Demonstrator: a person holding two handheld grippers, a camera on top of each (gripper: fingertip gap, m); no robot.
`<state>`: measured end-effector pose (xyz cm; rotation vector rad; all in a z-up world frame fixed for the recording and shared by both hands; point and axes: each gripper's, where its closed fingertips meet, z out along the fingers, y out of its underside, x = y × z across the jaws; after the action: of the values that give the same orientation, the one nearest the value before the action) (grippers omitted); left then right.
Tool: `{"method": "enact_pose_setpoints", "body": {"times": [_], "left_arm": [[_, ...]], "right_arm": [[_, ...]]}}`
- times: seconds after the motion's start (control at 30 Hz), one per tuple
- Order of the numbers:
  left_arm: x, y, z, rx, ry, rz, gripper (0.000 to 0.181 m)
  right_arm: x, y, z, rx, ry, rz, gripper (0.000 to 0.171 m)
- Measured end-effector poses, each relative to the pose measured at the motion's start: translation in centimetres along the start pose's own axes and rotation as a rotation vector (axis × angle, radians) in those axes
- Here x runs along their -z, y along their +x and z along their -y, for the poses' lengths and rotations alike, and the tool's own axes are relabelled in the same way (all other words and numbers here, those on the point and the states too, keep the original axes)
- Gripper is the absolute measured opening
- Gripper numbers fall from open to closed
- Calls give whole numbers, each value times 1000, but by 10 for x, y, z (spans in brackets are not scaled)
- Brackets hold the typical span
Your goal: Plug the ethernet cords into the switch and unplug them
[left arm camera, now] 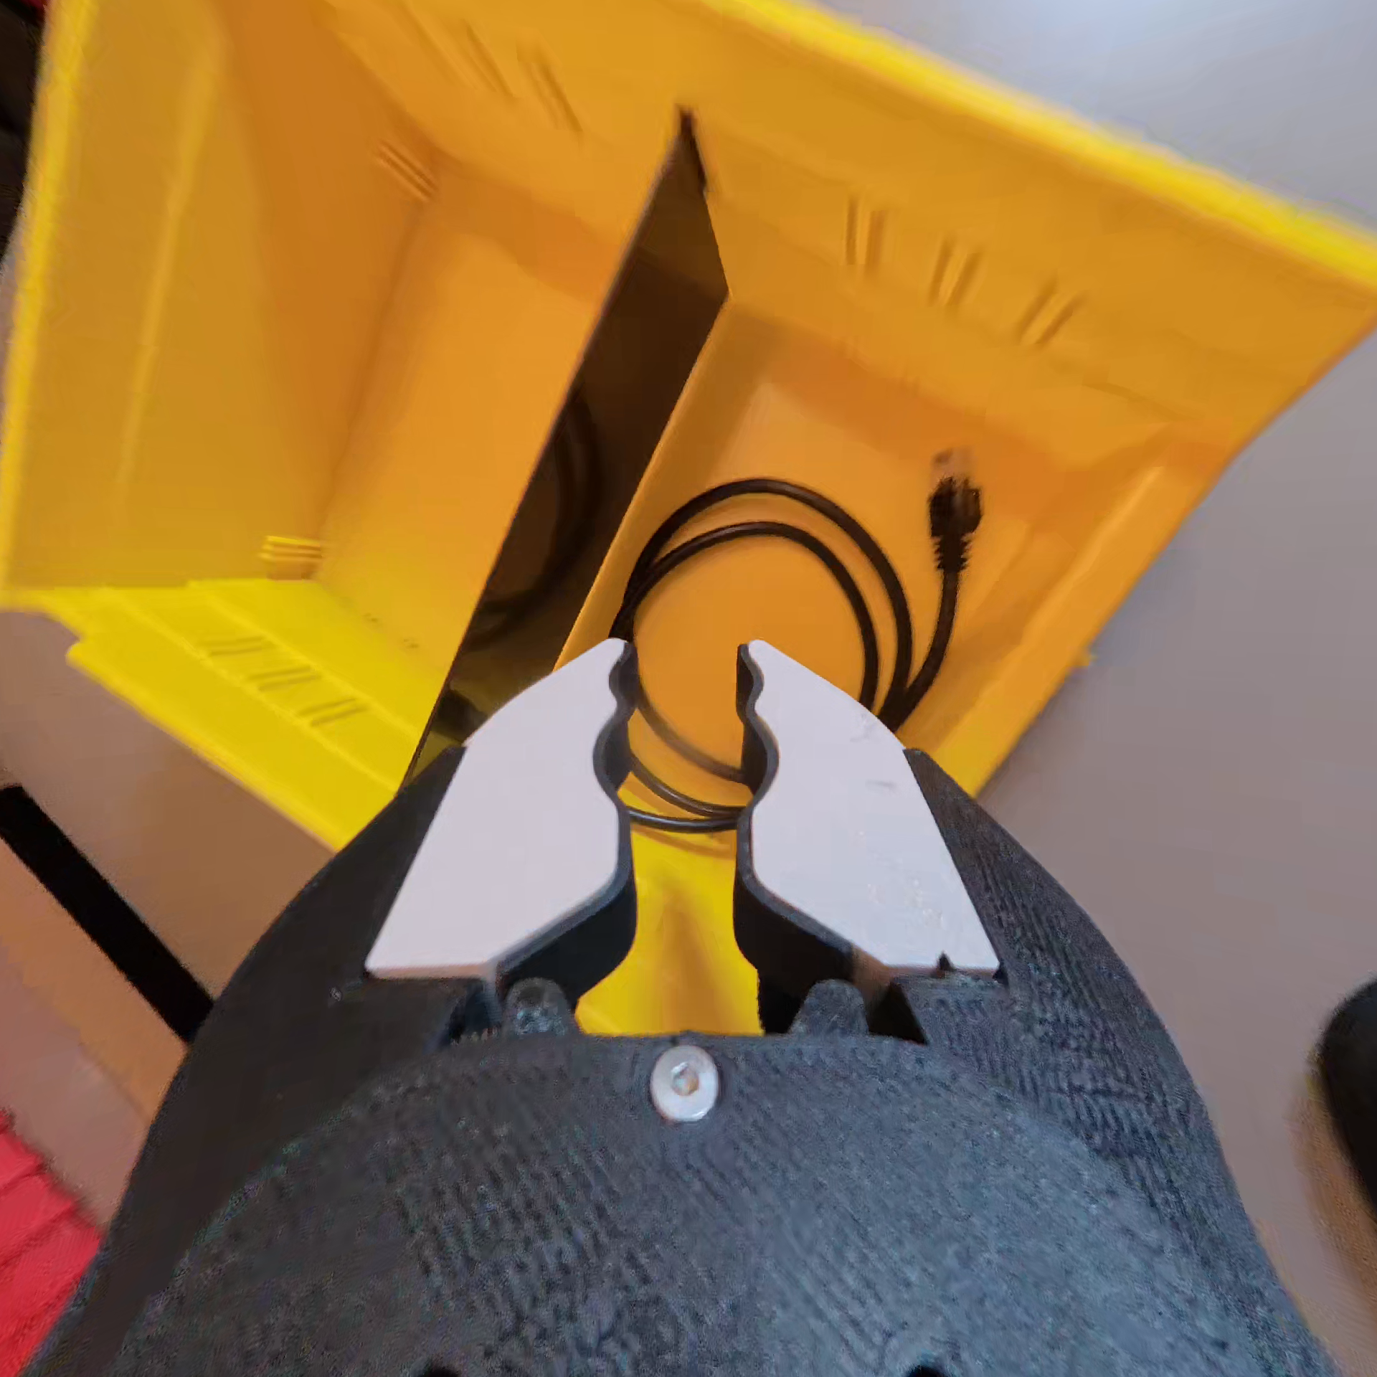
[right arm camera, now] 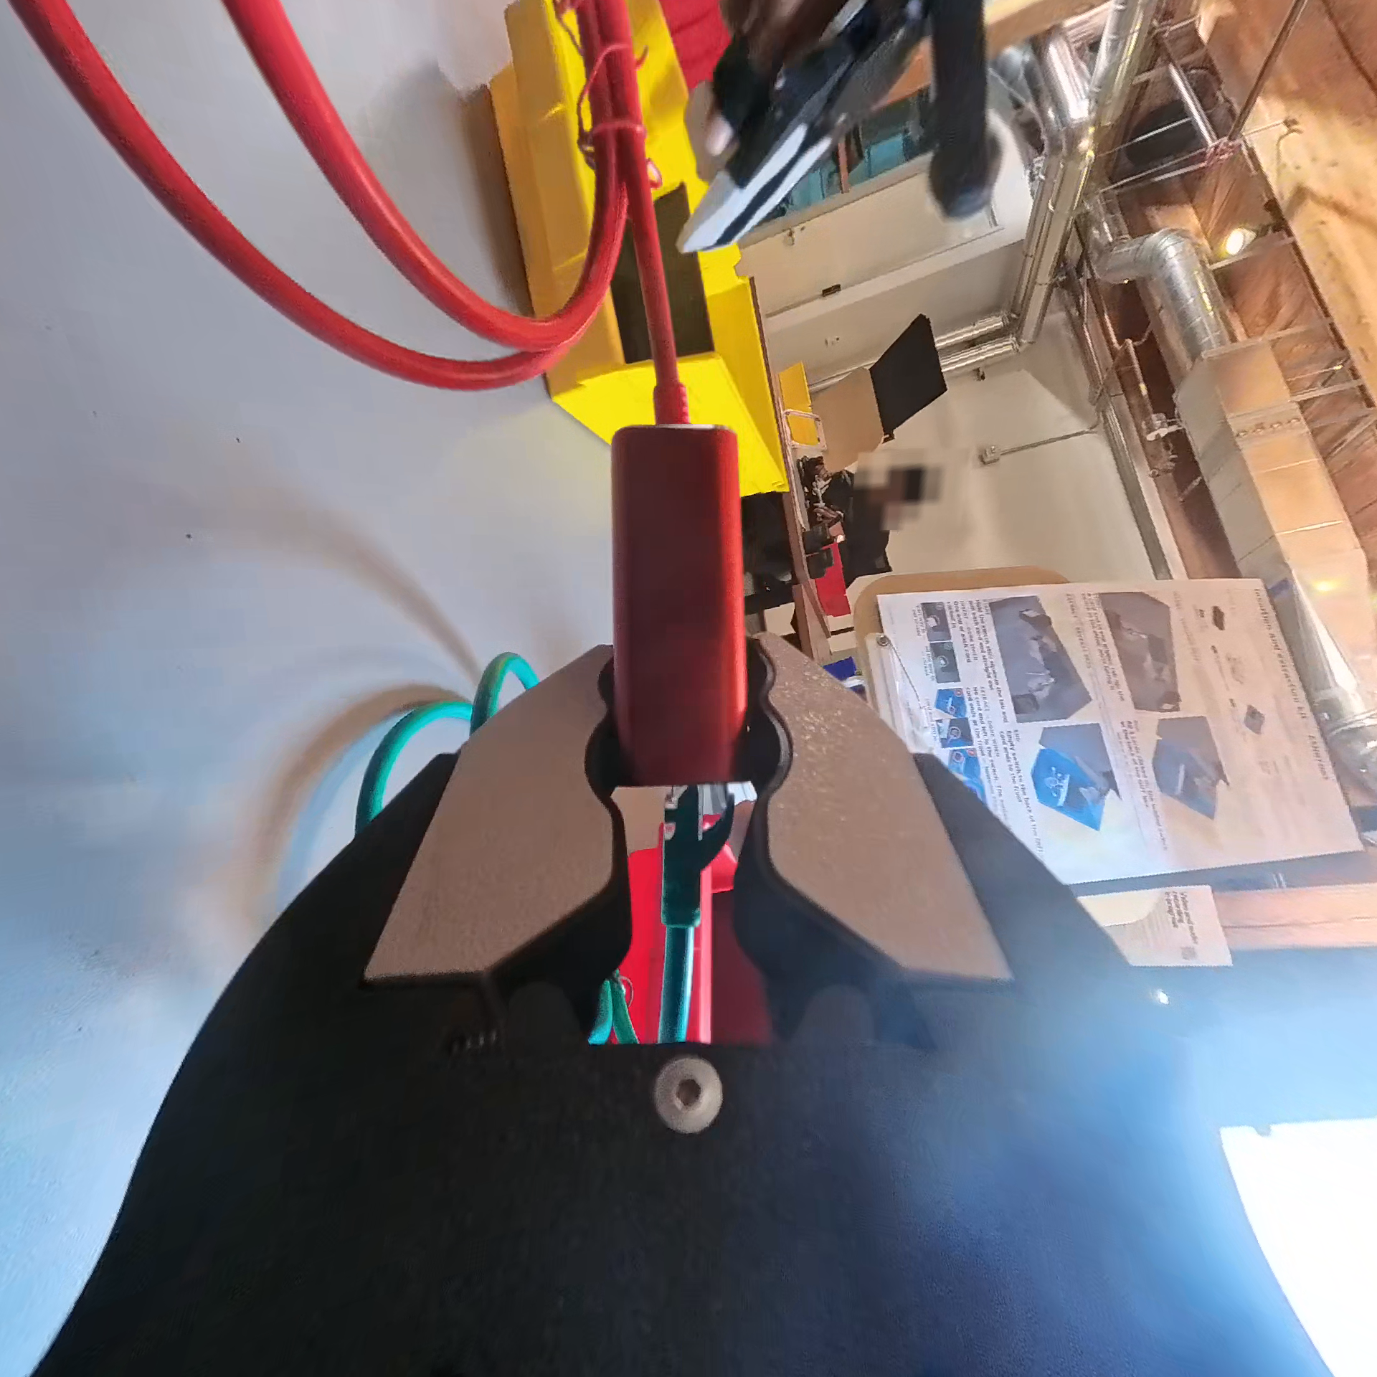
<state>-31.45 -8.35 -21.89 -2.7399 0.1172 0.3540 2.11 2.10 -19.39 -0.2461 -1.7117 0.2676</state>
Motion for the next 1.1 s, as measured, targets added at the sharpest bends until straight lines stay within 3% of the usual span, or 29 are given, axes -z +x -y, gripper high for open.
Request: {"method": "enact_pose_setpoints", "body": {"times": [0.03,0.27,0.47,0.7,0.87,1.1], "left_arm": [[-14,1,-4,-60,-51,12,26],[-80,-4,-10,-399,-258,71,33],[-90,-1,6,-593,-155,17,10],[-87,3,2,-608,-178,35,7],[-49,0,8,-574,-93,108,6],[62,-15,49,-506,163,222,5]], "right_arm": [[-1,-1,-1,-3,-1,4,29],[2,-1,-7,-38,-7,7,29],[2,0,-9,-66,0,11,29],[3,1,-9,-63,-2,7,29],[5,7,-10,-86,9,-10,29],[7,12,-11,-80,6,-32,29]]}}
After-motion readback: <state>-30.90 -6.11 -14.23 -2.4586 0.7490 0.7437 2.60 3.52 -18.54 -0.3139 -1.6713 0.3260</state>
